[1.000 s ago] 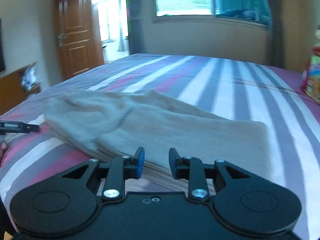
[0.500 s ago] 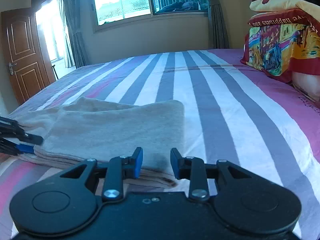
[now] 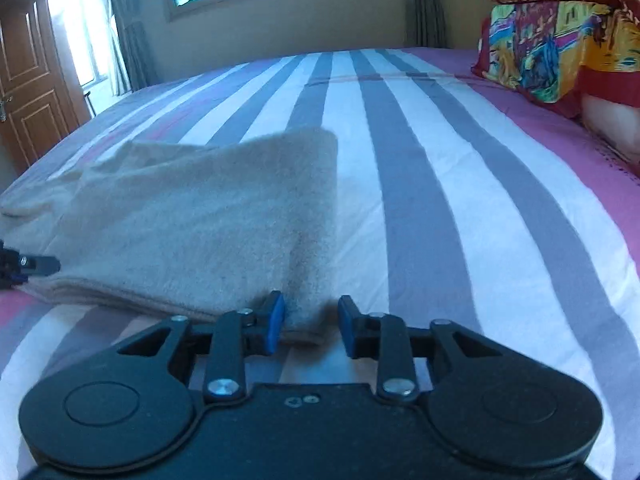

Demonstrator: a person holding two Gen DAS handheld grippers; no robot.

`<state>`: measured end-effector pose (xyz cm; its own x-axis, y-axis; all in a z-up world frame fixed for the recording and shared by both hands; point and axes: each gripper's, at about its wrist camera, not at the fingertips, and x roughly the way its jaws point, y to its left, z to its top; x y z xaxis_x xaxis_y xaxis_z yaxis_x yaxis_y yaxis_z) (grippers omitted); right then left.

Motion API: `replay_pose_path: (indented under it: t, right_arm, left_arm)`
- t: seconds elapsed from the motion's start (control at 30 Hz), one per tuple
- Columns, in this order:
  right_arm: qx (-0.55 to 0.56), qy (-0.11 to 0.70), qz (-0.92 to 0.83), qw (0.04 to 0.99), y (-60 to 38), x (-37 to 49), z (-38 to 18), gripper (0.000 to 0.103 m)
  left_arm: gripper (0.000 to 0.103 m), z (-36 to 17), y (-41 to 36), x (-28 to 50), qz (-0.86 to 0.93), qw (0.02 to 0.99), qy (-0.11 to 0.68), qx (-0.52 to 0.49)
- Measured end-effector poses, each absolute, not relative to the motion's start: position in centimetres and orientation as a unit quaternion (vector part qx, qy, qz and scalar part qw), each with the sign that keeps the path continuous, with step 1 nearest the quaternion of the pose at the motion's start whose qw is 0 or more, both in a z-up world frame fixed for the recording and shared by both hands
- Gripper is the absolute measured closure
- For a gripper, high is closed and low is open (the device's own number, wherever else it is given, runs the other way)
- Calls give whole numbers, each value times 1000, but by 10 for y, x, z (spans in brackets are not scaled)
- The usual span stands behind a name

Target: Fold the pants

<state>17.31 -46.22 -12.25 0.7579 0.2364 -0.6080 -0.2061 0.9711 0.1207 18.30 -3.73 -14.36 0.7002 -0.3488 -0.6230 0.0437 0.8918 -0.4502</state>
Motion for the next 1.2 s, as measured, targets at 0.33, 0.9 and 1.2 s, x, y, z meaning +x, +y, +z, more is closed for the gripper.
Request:
replay_pose_path:
  t: [0.33, 0.9, 1.2]
  right_arm:
    - [23, 327, 125, 936, -463, 206, -112, 70]
    - [87, 351, 100, 927, -461, 320, -111, 62]
    - [83, 356, 108, 925, -467, 285, -111, 62]
  left_arm:
    - [66, -128, -33, 250, -102, 911, 354, -184]
    - [66, -139, -33, 314, -104, 908, 354, -198]
    - [66, -134, -47, 290, -94, 916, 353, -165]
